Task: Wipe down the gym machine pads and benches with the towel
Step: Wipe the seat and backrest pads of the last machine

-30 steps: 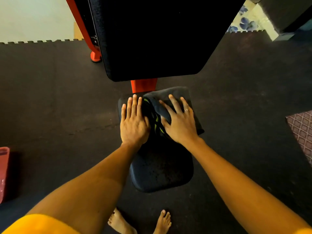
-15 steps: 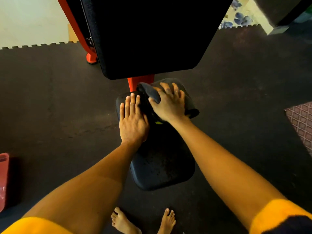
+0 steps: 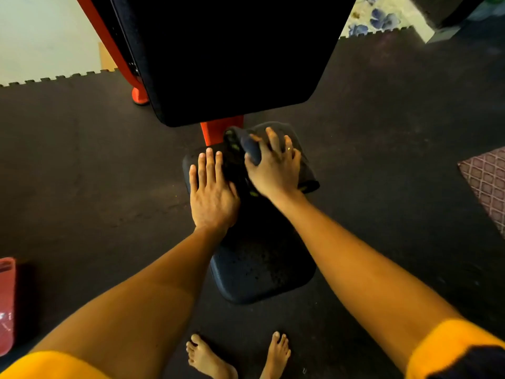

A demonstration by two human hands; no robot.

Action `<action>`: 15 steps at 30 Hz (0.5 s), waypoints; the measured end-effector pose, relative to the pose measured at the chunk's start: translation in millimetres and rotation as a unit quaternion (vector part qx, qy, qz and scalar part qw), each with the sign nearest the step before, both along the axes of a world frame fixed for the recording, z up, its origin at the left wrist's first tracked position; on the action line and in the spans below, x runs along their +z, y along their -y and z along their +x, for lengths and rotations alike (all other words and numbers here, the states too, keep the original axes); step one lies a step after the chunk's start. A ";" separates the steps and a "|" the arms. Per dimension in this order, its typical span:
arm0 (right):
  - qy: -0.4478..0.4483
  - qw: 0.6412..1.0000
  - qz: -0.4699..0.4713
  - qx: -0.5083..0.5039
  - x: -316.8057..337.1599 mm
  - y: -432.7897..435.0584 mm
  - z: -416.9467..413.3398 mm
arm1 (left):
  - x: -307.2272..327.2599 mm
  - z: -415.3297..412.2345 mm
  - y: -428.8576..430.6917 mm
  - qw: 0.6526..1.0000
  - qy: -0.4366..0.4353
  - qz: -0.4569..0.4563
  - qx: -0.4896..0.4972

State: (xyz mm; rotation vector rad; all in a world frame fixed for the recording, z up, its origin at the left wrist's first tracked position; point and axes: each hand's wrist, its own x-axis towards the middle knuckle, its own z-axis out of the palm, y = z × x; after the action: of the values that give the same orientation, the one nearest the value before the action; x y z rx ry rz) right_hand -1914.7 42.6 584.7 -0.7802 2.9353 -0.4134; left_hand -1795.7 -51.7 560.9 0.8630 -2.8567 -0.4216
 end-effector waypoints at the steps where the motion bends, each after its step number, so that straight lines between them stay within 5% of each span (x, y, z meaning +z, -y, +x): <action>1: -0.020 0.999 0.004 0.033 -1.2 -11.5 14.4 | -0.2 1.2 0.4 1.000 0.001 -0.001 -0.005; 5: -0.026 1.000 -0.014 0.010 -6.4 -58.0 43.6 | 0.3 0.8 0.7 1.000 0.000 0.002 -0.004; 11: 0.185 0.974 -0.063 -0.118 14.5 -7.8 -44.1 | 1.0 -1.3 -0.3 1.000 0.003 -0.001 0.005; 15: 0.169 0.979 -0.076 -0.088 16.0 -26.6 -21.1 | 1.7 -0.1 0.0 1.000 -0.001 0.006 0.003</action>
State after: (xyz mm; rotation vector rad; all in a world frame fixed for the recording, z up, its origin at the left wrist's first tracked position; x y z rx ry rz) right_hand -1935.8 69.2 600.7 -0.4127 2.6800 -0.7152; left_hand -1795.8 -51.8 562.6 0.8728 -2.8526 -0.4388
